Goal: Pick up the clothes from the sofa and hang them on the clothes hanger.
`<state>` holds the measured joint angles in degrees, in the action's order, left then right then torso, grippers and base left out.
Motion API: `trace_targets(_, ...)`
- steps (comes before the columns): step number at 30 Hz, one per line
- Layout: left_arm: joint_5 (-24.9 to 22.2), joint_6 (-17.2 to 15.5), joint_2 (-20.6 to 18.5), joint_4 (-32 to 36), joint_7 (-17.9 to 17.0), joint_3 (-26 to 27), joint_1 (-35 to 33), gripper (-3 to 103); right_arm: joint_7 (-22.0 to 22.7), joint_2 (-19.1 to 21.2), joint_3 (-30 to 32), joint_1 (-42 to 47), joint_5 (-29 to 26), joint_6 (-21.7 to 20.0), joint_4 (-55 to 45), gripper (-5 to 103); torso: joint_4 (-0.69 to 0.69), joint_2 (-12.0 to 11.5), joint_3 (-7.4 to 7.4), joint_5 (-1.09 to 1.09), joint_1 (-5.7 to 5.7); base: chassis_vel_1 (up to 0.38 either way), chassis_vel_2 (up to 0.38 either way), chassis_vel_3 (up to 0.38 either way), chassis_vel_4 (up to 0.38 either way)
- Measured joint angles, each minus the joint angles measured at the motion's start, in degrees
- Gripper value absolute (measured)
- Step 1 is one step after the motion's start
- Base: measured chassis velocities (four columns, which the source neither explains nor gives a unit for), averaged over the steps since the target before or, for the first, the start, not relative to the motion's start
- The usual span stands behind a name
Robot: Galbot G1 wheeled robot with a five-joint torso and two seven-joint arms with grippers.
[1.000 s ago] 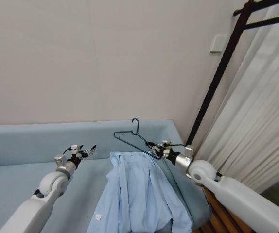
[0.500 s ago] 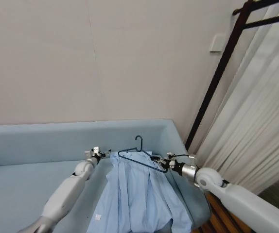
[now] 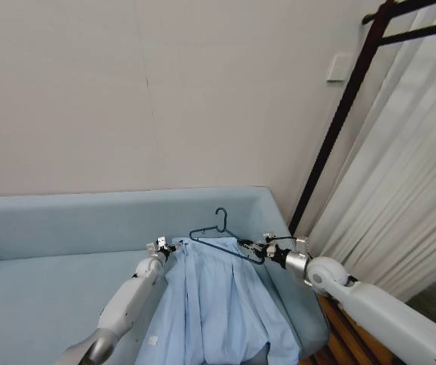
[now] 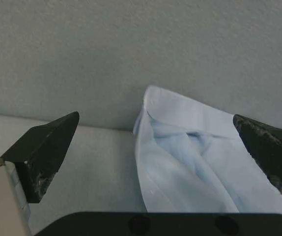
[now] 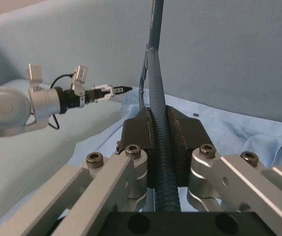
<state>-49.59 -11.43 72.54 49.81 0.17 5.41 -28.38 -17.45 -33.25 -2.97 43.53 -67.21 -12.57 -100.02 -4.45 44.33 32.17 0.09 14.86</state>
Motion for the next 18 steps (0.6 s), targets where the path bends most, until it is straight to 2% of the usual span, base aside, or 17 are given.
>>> trace_targets(7, 0.3, 0.5, 2.4, -11.1, 3.8, -1.9, 8.0, 100, -0.5, 0.4, 0.3, -0.4, 0.0, 0.1, 0.5, 9, -0.04, 0.0, 0.0, 0.0, 0.0, 0.0, 0.0, 0.0, 0.0)
trace_targets(18, 3.0, 0.2, 3.9, -15.3, 4.0, -1.2, 7.8, 100, -0.4, 0.9, 0.3, -1.1, -0.6, 0.4, 0.8, 9, 0.0, 0.0, 0.0, -0.02, 0.0, 0.0, 0.0, 0.0, 0.0)
